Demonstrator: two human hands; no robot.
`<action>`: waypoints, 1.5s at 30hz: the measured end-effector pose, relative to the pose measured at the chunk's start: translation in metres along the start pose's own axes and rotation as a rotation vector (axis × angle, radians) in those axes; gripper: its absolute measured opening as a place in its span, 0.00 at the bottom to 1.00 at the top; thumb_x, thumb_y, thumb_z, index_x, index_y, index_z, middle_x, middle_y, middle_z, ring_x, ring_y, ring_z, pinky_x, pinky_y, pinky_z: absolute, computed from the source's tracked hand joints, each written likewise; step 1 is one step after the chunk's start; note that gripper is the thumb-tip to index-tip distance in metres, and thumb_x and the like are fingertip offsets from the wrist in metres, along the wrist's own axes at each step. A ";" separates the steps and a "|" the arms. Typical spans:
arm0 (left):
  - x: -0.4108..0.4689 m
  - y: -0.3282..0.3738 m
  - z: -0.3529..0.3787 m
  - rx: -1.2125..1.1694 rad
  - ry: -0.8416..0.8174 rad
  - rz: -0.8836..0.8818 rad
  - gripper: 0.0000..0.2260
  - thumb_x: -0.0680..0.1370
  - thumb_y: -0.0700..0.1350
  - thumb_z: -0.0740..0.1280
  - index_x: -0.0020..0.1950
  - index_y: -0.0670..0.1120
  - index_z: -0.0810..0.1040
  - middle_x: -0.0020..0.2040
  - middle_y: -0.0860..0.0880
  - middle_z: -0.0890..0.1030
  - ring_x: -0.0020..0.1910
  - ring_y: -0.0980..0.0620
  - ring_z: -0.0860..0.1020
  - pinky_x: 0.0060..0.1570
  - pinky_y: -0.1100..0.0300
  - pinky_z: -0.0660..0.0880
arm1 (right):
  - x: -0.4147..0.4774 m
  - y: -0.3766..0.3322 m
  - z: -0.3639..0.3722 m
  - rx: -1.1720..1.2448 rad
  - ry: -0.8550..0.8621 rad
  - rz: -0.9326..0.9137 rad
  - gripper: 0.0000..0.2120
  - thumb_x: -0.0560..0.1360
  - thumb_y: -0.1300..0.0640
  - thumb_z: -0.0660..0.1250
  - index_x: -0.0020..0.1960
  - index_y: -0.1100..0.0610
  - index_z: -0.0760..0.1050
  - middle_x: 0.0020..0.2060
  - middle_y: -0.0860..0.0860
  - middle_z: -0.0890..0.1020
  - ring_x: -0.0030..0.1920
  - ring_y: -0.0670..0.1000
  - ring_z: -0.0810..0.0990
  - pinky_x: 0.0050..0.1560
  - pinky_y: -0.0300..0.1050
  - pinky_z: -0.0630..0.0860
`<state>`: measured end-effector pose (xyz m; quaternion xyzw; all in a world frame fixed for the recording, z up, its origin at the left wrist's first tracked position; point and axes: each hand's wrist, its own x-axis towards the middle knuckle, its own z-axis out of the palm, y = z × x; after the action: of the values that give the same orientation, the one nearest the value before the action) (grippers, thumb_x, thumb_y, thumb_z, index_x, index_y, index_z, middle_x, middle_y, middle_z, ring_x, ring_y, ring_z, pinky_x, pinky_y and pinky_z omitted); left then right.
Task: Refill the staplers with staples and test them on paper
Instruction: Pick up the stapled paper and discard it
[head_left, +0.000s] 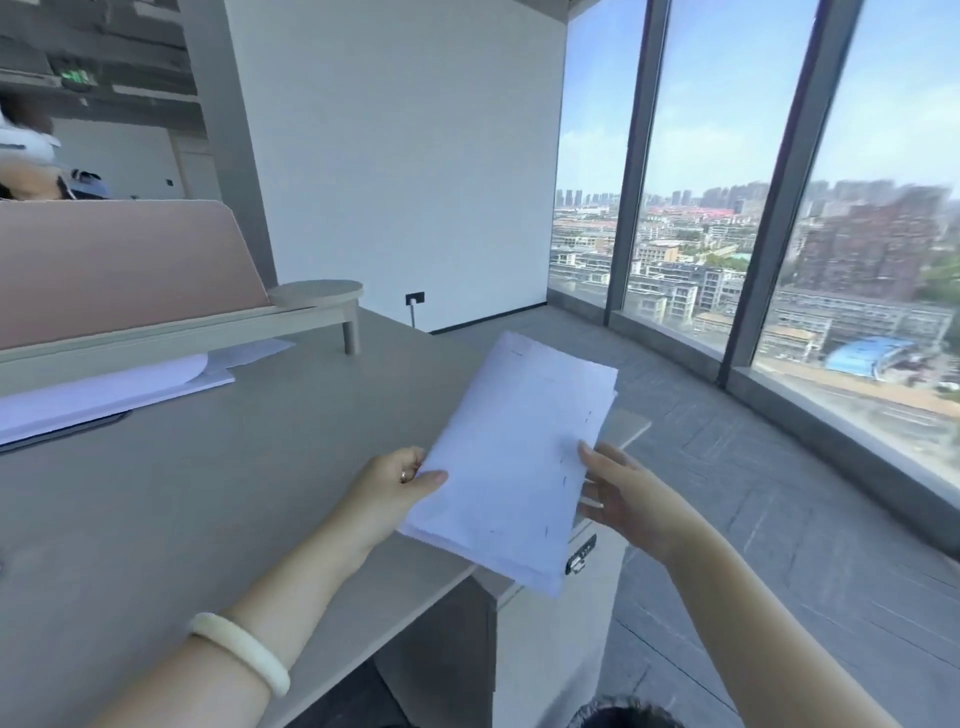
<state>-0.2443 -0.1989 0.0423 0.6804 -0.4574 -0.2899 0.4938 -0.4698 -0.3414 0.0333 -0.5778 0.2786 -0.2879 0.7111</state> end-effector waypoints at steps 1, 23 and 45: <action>0.004 0.001 0.022 -0.039 -0.017 -0.006 0.11 0.71 0.47 0.68 0.46 0.41 0.78 0.42 0.47 0.80 0.41 0.51 0.76 0.43 0.57 0.68 | -0.008 0.008 -0.012 0.003 0.046 0.023 0.25 0.70 0.47 0.67 0.65 0.56 0.73 0.59 0.54 0.81 0.57 0.54 0.81 0.57 0.50 0.78; -0.033 -0.198 0.338 -0.188 -0.421 -1.020 0.07 0.76 0.31 0.61 0.53 0.35 0.76 0.58 0.36 0.71 0.48 0.40 0.73 0.39 0.52 0.75 | -0.114 0.275 -0.186 -0.174 0.557 1.078 0.11 0.74 0.66 0.62 0.34 0.59 0.67 0.29 0.53 0.73 0.27 0.48 0.73 0.26 0.38 0.72; -0.014 -0.274 0.363 -0.431 -0.457 -1.441 0.31 0.75 0.57 0.65 0.75 0.49 0.58 0.77 0.44 0.55 0.71 0.38 0.64 0.57 0.46 0.73 | -0.065 0.346 -0.204 -0.168 0.556 1.210 0.29 0.76 0.59 0.65 0.73 0.58 0.57 0.67 0.60 0.68 0.56 0.58 0.75 0.54 0.53 0.80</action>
<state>-0.4652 -0.3085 -0.3407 0.6221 0.0726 -0.7538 0.1987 -0.6321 -0.3713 -0.3386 -0.2776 0.7477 0.0461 0.6015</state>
